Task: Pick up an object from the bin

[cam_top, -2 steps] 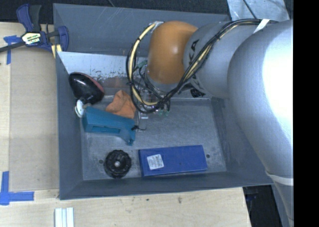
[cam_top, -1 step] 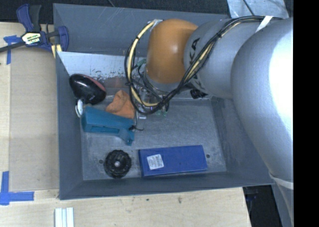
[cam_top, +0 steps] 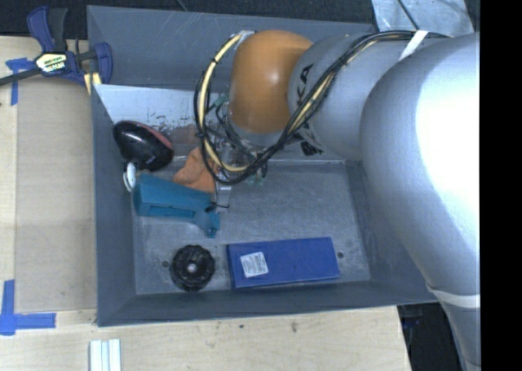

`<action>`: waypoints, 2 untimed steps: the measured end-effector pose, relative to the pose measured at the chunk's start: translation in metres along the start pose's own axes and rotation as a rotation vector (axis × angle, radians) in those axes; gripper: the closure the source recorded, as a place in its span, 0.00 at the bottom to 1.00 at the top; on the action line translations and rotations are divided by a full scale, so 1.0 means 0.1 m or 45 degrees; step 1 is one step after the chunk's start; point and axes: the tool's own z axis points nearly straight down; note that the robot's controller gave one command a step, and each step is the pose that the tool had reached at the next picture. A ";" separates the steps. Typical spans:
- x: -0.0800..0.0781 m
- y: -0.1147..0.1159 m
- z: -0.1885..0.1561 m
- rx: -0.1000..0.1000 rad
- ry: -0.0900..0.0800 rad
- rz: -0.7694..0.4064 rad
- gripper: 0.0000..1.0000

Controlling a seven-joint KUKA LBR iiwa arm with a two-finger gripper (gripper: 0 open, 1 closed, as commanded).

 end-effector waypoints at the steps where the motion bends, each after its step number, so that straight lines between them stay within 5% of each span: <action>1: 0.18 0.21 0.12 -0.013 -0.046 0.188 1.00; 2: 0.18 0.21 0.12 -0.013 -0.047 0.187 1.00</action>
Offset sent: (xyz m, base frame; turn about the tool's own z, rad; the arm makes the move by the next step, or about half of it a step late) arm 0.0000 0.0000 0.0000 0.0000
